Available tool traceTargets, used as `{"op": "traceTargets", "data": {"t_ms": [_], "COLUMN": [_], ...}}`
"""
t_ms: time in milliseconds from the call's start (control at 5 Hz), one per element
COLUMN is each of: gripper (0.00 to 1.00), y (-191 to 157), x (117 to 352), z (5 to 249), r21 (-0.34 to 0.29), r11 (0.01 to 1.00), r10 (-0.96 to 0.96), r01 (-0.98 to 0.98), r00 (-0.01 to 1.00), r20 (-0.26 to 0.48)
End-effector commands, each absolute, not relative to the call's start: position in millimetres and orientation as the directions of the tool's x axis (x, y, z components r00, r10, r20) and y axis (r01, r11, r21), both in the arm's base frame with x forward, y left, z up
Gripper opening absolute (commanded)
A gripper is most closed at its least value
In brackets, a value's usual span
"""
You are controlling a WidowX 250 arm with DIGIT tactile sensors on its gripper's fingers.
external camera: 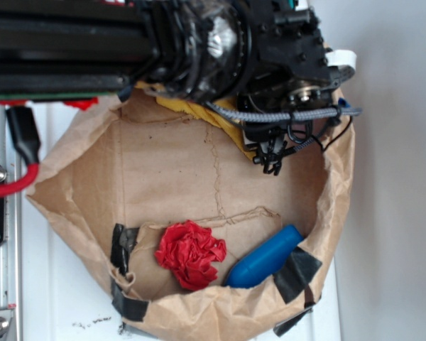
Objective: Grab the yellow cloth.
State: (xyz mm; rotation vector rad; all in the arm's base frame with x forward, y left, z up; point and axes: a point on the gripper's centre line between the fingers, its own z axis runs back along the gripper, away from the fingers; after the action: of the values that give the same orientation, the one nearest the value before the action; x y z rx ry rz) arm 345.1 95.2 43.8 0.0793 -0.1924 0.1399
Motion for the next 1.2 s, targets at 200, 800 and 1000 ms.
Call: {"op": "traceTargets", "data": {"t_ms": [200, 800, 1000], "gripper": [0.0, 0.0, 0.0], "y": [109, 67, 42], "x": [304, 273, 269], "z": [168, 220, 211], "r21": [-0.144, -0.158, -0.006], "r11": [0.987, 0.984, 0.98], "r10": [0.11, 0.122, 0.19], "r01": [-0.066, -0.085, -0.196], "r00": [0.942, 0.961, 0.941], "r20": [0.318, 0.247, 0.28]}}
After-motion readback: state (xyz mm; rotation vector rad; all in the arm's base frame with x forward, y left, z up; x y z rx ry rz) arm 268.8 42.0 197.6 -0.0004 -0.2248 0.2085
